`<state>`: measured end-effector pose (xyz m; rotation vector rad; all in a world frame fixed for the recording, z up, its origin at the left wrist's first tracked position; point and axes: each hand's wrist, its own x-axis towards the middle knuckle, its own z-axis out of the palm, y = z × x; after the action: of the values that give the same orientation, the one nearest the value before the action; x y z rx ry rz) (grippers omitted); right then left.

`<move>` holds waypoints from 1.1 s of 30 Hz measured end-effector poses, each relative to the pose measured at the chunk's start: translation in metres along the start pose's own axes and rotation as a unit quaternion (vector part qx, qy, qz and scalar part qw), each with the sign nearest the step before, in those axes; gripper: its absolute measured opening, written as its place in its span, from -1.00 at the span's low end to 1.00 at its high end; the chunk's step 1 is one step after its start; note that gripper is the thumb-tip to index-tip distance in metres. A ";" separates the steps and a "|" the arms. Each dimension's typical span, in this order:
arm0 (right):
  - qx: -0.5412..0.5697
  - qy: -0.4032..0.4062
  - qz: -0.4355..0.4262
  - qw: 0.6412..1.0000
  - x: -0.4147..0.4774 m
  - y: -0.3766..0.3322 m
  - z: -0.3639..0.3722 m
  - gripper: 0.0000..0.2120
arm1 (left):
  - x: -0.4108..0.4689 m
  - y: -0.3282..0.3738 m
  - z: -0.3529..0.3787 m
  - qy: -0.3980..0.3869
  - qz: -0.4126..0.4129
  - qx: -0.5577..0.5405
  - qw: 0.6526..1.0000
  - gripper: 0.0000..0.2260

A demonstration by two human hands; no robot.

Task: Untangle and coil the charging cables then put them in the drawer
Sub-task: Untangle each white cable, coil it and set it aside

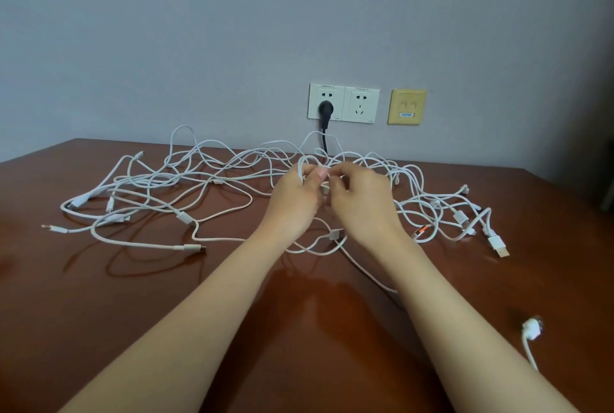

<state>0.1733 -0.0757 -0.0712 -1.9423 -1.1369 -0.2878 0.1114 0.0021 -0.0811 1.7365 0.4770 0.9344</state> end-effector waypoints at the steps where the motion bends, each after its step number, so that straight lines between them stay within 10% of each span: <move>1: -0.014 -0.007 -0.016 1.000 -0.001 -0.002 0.001 -0.75 | 0.002 -0.001 0.000 0.022 0.003 0.004 1.000 -0.75; 33: 0.195 0.059 0.056 0.978 -0.009 -0.015 0.014 -0.81 | -0.001 0.010 -0.001 0.055 0.050 -0.049 0.996 -0.71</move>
<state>0.1532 -0.0670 -0.0763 -1.6127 -0.9237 -0.1062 0.1086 -0.0016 -0.0724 1.6370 0.4119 1.1113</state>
